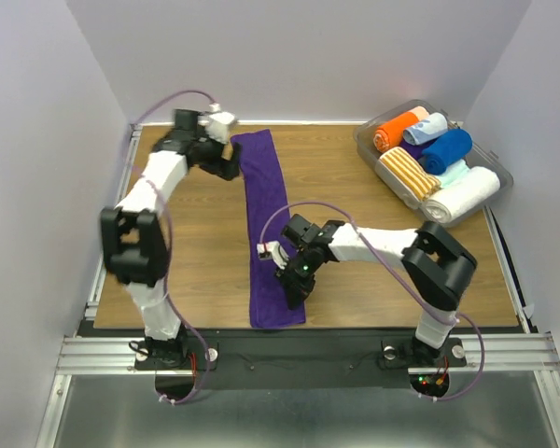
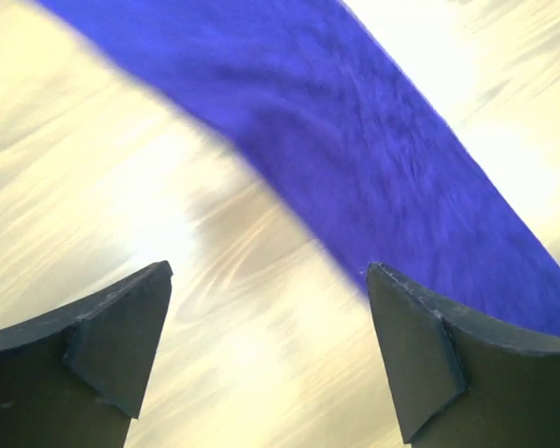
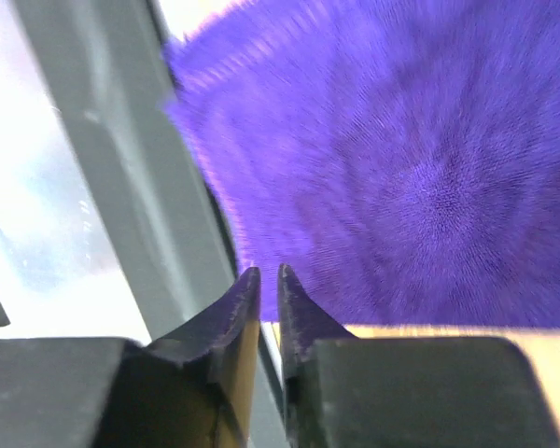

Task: Roll the towels
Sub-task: Fold the towel

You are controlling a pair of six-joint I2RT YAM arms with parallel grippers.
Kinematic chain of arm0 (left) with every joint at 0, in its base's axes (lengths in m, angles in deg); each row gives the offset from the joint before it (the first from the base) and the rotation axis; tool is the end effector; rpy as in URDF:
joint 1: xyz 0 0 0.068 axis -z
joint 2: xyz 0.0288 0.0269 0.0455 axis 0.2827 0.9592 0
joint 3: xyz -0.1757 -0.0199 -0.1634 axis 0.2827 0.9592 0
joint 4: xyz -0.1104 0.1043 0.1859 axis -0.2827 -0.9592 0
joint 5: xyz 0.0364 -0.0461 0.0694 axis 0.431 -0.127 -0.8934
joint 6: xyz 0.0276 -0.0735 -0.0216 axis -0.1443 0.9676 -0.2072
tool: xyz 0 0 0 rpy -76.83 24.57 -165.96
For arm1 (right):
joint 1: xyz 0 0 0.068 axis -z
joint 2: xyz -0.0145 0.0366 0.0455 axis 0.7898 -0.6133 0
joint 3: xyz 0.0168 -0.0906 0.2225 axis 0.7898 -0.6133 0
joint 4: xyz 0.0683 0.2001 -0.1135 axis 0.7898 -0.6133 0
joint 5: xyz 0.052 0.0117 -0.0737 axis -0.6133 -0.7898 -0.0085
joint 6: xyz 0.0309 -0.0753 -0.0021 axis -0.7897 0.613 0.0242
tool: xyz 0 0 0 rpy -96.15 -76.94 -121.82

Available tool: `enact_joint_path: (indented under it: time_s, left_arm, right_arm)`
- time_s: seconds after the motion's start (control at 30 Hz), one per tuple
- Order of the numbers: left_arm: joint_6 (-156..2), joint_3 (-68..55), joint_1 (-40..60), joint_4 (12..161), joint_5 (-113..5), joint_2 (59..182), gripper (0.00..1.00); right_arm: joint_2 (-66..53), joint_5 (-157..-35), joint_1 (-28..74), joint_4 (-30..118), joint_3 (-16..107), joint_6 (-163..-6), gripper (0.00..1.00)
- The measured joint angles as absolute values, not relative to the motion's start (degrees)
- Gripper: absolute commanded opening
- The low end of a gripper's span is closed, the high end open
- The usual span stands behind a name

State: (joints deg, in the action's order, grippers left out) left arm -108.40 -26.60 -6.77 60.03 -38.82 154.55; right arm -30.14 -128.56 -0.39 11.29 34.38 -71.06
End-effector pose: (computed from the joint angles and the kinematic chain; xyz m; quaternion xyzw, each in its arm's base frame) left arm 0.4201 -0.1002 0.2321 0.3065 0.8413 -0.1518 0.4187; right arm 0.1597 0.2831 0.1151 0.4997 -0.7866 -0.3625 0.0120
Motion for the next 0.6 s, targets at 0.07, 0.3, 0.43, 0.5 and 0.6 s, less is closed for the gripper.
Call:
enact_joint_path:
  time_s: [0.07,0.3,0.43,0.5,0.6]
  left_arm:
    - [-110.5,-21.0,-11.1,61.7,-34.9,145.6,0.99]
    - [-133.4,2.3,-11.1,60.9,-31.8,109.4,0.87]
    - [-146.2,18.3,2.9,54.9,-32.7,93.9,0.72]
    - [-149.9,25.2,9.4,51.7,-34.3,88.8,0.70]
    - [-152.8,32.7,19.6,48.3,-36.1,85.0,0.70]
  right_arm:
    - [-26.8,-127.9,-0.4,11.4,34.4,-70.8,0.29]
    - [-14.9,-128.5,6.6,12.0,36.3,-72.1,0.31]
    - [-15.7,-129.8,17.1,12.5,36.8,-73.4,0.31]
    - [-16.3,-129.1,20.6,12.3,36.8,-73.8,0.31]
    - [-16.3,-128.2,21.5,12.3,36.8,-73.9,0.31]
